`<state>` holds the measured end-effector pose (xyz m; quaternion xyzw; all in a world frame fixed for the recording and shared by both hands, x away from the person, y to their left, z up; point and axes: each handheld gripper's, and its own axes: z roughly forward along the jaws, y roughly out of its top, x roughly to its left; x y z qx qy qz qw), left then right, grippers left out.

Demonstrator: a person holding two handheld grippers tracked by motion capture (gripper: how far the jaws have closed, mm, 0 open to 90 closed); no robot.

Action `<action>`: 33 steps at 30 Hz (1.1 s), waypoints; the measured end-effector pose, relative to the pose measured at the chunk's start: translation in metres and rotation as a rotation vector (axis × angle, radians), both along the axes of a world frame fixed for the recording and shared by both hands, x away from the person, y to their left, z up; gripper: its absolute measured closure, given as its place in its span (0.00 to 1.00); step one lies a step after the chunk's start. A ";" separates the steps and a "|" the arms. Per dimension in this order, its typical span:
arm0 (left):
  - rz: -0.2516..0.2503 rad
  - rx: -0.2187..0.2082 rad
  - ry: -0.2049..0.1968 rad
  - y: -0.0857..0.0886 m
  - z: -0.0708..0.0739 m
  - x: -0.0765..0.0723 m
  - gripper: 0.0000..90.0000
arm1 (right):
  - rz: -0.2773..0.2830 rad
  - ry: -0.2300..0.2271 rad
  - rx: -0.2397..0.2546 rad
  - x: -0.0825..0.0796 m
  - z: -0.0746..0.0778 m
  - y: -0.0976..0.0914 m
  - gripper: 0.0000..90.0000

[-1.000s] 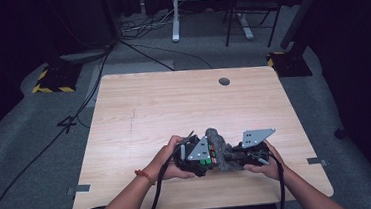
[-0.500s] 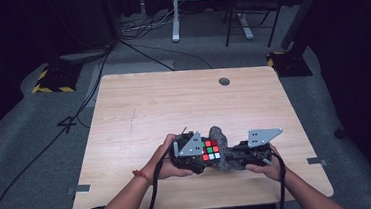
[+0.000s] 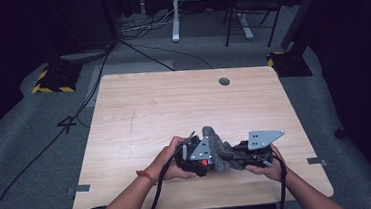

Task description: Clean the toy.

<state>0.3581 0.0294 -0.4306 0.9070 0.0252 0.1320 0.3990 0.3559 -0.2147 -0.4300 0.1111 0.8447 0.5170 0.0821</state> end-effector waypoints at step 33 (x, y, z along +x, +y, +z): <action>-0.012 -0.115 -0.002 0.011 0.015 -0.005 0.37 | -0.035 0.117 -0.162 0.021 -0.028 0.004 0.88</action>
